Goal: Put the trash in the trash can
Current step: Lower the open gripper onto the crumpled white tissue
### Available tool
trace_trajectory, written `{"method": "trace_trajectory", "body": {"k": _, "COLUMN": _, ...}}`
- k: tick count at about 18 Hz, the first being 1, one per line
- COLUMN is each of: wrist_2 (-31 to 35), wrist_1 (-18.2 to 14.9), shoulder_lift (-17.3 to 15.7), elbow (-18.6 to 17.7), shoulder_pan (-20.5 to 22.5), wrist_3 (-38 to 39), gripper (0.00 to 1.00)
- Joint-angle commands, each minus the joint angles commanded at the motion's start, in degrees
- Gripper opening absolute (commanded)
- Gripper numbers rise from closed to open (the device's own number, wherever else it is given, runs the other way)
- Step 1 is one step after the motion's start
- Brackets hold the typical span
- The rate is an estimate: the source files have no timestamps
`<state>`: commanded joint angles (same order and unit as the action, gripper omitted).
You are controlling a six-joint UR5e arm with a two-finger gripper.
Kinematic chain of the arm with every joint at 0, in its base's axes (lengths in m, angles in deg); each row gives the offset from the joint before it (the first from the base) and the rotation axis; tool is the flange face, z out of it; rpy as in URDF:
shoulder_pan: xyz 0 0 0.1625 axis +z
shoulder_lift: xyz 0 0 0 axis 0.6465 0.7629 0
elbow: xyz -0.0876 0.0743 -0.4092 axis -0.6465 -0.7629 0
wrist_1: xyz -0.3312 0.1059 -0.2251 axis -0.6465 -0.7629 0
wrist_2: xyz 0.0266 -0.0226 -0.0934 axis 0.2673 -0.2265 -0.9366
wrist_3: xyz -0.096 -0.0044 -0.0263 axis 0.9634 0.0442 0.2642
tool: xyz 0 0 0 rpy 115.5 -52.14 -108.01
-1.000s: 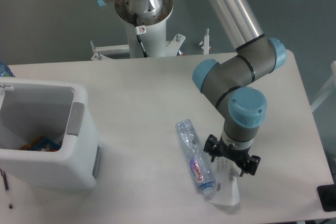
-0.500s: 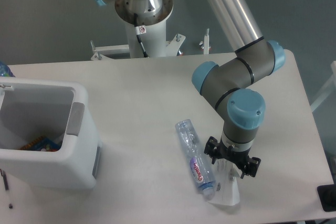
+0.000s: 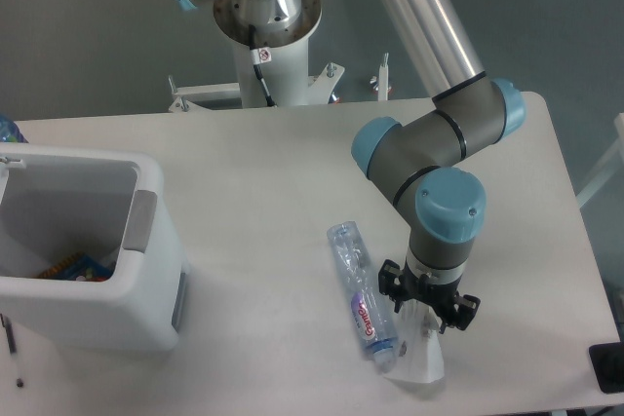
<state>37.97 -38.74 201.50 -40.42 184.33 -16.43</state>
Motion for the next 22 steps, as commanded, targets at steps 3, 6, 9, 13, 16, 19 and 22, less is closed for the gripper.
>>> {"method": "trace_trajectory", "body": {"k": 3, "wrist_2": 0.0, "wrist_1": 0.0, "shoulder_lift": -0.1, "elbow": 0.0, "shoulder_pan": 0.0, "wrist_3": 0.3, "gripper": 0.39}}
{"method": "trace_trajectory", "body": {"k": 6, "wrist_2": -0.1, "wrist_1": 0.0, "shoulder_lift": -0.3, "elbow": 0.1, "shoulder_pan": 0.0, "wrist_3": 1.1, "gripper": 0.37}}
{"method": "trace_trajectory", "body": {"k": 9, "wrist_2": -0.1, "wrist_1": 0.0, "shoulder_lift": -0.5, "elbow": 0.1, "shoulder_pan": 0.0, "wrist_3": 1.2, "gripper": 0.36}}
{"method": "trace_trajectory", "body": {"k": 13, "wrist_2": -0.3, "wrist_1": -0.1, "shoulder_lift": -0.8, "elbow": 0.2, "shoulder_pan": 0.0, "wrist_3": 3.1, "gripper": 0.34}}
{"method": "trace_trajectory", "body": {"k": 16, "wrist_2": -0.4, "wrist_1": 0.4, "shoulder_lift": -0.7, "elbow": 0.3, "shoulder_pan": -0.1, "wrist_3": 4.8, "gripper": 0.25}}
{"method": "trace_trajectory", "body": {"k": 19, "wrist_2": -0.4, "wrist_1": 0.4, "shoulder_lift": -0.7, "elbow": 0.2, "shoulder_pan": -0.1, "wrist_3": 4.8, "gripper": 0.13}}
{"method": "trace_trajectory", "body": {"k": 22, "wrist_2": -0.4, "wrist_1": 0.5, "shoulder_lift": -0.8, "elbow": 0.3, "shoulder_pan": 0.0, "wrist_3": 5.2, "gripper": 0.05}}
